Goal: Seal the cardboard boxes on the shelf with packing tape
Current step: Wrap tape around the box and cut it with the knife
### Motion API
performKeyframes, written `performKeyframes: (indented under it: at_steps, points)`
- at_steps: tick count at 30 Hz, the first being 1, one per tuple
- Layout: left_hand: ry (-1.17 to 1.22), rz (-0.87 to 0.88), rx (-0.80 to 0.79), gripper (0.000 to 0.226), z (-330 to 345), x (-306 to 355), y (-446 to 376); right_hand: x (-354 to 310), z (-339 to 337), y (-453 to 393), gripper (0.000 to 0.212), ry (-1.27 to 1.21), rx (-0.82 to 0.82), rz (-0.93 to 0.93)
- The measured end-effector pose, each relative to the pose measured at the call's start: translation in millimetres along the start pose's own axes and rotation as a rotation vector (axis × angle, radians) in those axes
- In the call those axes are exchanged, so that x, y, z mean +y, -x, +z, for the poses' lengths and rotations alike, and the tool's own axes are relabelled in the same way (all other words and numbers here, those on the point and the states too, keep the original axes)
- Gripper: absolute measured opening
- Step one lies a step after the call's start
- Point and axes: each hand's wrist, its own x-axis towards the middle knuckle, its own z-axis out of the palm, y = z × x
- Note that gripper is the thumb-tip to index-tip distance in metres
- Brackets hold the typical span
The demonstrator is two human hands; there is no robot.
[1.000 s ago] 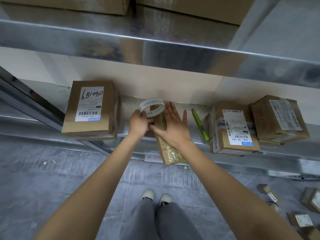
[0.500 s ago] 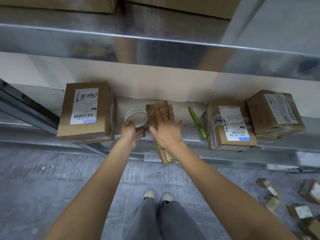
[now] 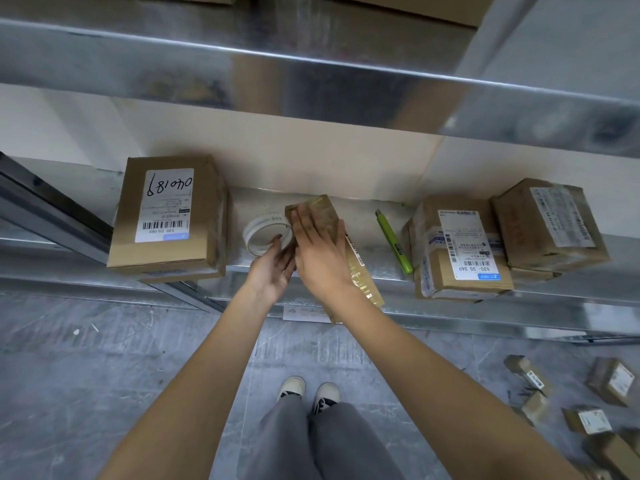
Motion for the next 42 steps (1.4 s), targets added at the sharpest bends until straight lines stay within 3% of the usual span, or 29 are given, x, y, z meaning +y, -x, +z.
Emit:
performKeyframes:
  at_steps: [5,10,12,14,16,19,23,26,31,36,42]
  points:
    - [-0.059,0.060,0.005,0.032,4.4,3.0,6.1,5.7,-14.9,1.9,0.075,-0.039,-0.109,0.071]
    - [-0.301,0.077,-0.067,0.054,22.5,6.6,21.7,9.4,-27.5,13.0,0.076,-0.276,-0.005,0.097]
    - [-0.414,0.226,-0.013,0.044,32.4,6.2,23.0,9.7,-27.2,16.6,0.073,-0.500,0.072,0.120]
    - [-0.583,0.493,0.116,0.013,39.9,8.7,25.0,10.9,-25.3,16.5,0.069,-0.709,0.192,0.132]
    - [-0.799,0.707,0.144,0.015,43.5,12.6,24.8,15.2,-24.5,17.6,0.065,-0.971,0.238,0.197]
    - [-1.072,0.870,0.122,0.027,45.3,14.4,23.0,30.6,-23.4,23.8,0.061,-1.219,0.164,0.310]
    - [-1.241,0.951,0.131,0.032,61.1,2.6,26.1,46.8,-14.2,22.8,0.061,-0.908,0.128,0.276]
    - [-1.318,0.888,0.216,0.035,72.1,-4.5,23.8,49.7,-10.6,20.1,0.060,-0.622,0.136,0.262]
    - [-1.424,0.827,0.189,0.028,72.0,-3.4,22.2,57.6,-12.2,16.9,0.072,-0.396,0.018,0.304]
    - [-1.149,0.808,0.062,0.006,51.1,18.2,27.5,53.6,-13.6,17.3,0.073,-0.334,0.021,0.315]
    - [-0.878,0.592,0.145,0.013,16.9,22.7,11.1,52.7,-17.5,17.2,0.073,-0.191,-0.007,0.285]
